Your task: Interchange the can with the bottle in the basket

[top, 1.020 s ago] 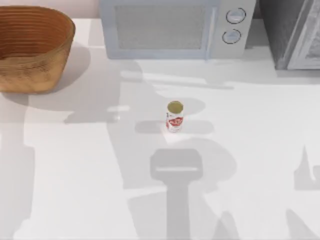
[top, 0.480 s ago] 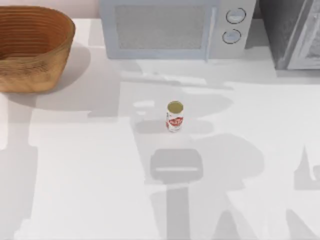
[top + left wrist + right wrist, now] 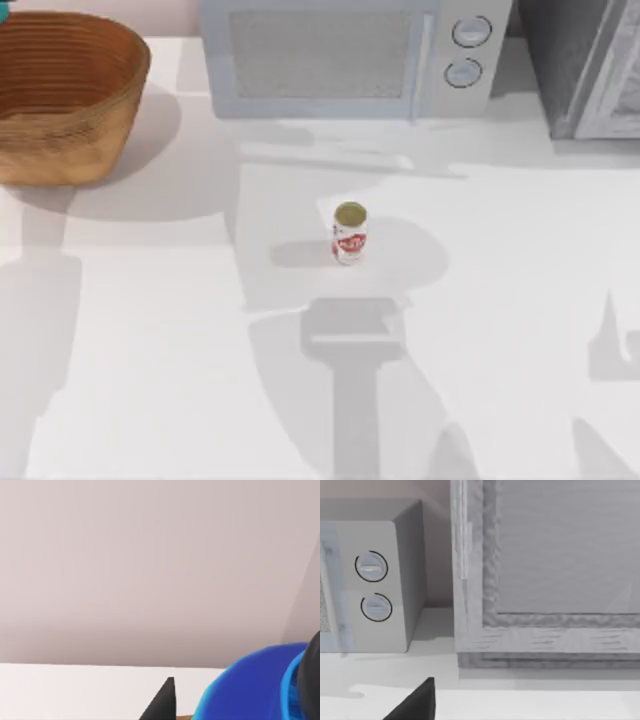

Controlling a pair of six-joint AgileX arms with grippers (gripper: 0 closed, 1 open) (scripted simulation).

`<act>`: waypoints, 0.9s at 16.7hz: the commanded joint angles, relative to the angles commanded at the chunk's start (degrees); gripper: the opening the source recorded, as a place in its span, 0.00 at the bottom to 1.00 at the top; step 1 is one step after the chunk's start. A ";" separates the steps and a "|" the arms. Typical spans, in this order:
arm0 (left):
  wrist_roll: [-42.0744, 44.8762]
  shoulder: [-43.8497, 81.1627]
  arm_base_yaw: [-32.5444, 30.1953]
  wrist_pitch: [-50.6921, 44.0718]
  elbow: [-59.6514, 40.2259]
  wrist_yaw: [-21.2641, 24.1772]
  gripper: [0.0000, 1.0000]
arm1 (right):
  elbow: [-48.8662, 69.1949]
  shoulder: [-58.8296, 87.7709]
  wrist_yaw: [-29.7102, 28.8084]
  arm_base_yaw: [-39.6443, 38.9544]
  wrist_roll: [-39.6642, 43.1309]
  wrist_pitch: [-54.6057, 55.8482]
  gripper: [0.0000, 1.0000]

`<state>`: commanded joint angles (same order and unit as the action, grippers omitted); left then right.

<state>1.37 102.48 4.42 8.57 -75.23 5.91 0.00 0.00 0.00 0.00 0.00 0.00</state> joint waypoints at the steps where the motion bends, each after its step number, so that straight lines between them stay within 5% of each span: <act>1: 0.00 0.00 0.00 0.00 0.00 0.00 0.00 | 0.00 0.00 0.00 0.00 0.00 0.00 1.00; 3: 0.00 0.00 0.00 0.00 0.00 0.00 0.00 | 0.00 0.00 0.00 0.00 0.00 0.00 1.00; 15: 0.00 0.00 0.00 0.00 0.00 0.00 0.90 | 0.00 0.00 0.00 0.00 0.00 0.00 1.00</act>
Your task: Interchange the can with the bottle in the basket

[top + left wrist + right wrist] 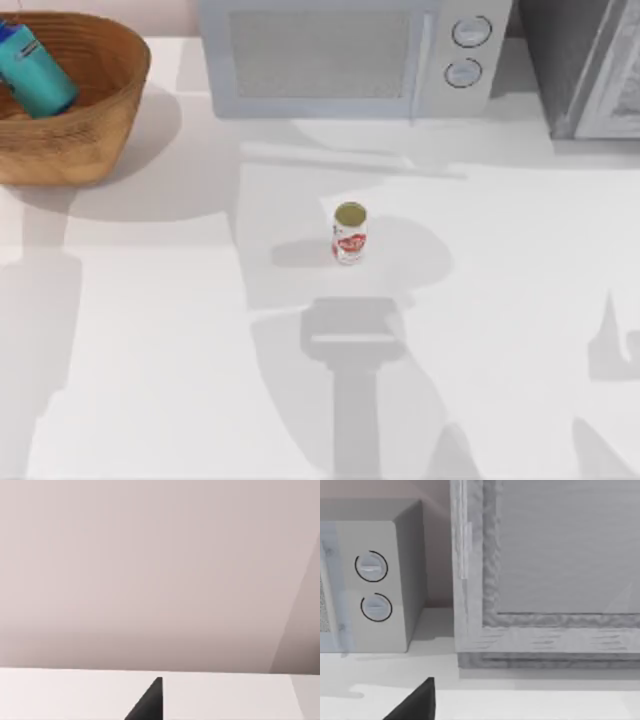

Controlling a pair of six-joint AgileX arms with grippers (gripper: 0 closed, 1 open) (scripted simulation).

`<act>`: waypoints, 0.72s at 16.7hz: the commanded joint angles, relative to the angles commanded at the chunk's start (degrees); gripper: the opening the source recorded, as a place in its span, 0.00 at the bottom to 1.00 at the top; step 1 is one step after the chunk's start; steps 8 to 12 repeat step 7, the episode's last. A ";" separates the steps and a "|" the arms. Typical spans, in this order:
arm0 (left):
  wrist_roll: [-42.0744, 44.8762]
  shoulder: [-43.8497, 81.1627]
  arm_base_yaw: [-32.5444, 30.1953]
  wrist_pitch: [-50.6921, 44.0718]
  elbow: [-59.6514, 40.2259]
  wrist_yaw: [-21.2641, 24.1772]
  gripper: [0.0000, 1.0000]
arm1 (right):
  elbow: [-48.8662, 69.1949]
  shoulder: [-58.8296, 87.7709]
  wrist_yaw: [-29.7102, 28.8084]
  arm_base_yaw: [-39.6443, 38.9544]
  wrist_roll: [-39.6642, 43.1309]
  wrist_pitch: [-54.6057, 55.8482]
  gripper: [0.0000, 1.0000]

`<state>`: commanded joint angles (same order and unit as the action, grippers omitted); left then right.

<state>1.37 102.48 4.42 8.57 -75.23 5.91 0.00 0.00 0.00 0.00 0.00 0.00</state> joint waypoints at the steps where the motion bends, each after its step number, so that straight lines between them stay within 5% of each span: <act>1: 0.00 0.00 0.00 0.00 0.00 0.00 0.98 | 0.00 0.00 0.00 0.00 0.00 0.00 1.00; 12: 0.00 0.00 0.00 0.00 0.00 0.00 1.00 | 0.00 0.00 0.00 0.00 0.00 0.00 1.00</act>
